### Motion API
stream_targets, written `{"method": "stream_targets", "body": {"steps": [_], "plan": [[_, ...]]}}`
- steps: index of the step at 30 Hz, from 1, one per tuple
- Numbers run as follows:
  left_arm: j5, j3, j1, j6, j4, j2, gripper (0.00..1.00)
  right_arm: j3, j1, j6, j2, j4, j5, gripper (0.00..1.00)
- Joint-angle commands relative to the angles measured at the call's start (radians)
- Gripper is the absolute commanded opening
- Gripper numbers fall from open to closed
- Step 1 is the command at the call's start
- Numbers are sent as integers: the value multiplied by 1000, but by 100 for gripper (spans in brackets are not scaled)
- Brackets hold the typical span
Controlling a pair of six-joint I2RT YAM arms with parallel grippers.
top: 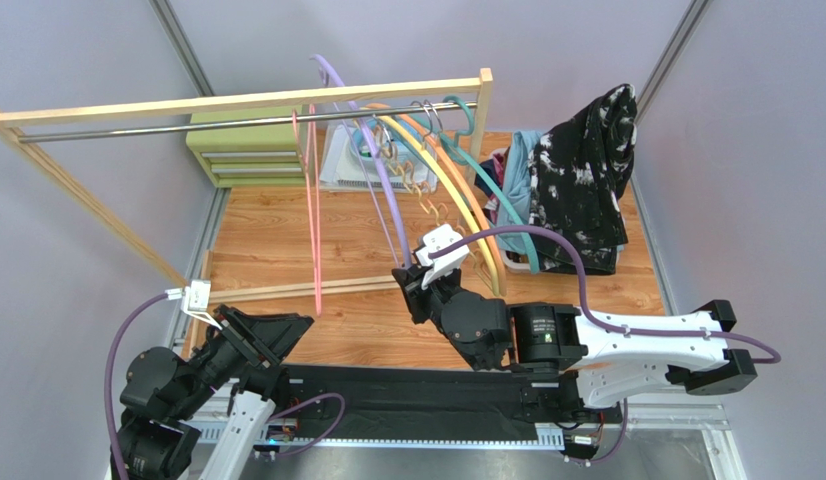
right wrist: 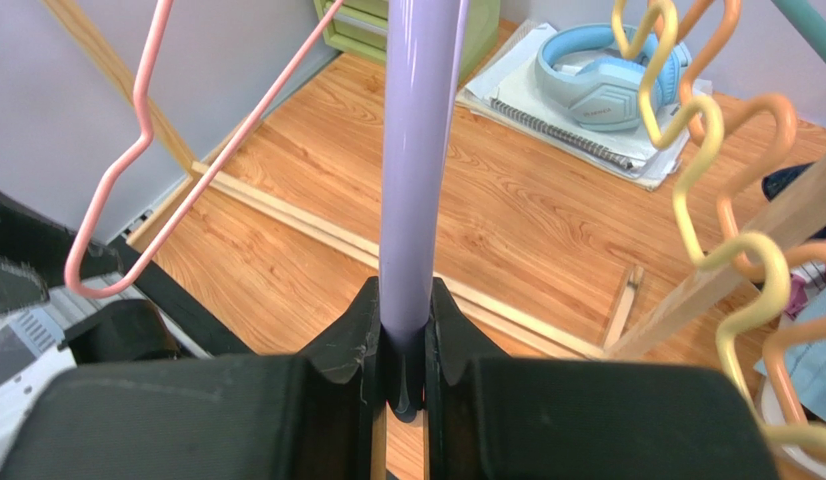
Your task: Remove the trousers from the hanger
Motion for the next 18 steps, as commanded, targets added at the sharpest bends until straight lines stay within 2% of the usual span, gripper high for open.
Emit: {"method": "stream_targets", "body": {"steps": [1, 13, 18], "plan": [[24, 24, 1, 20, 0, -13, 68, 62, -49, -56, 32, 131, -34, 0], [40, 67, 1, 41, -4, -2, 68, 56, -158, 9, 95, 160, -165, 0], [92, 87, 0, 75, -24, -16, 70, 67, -192, 49, 132, 124, -208, 0]]}}
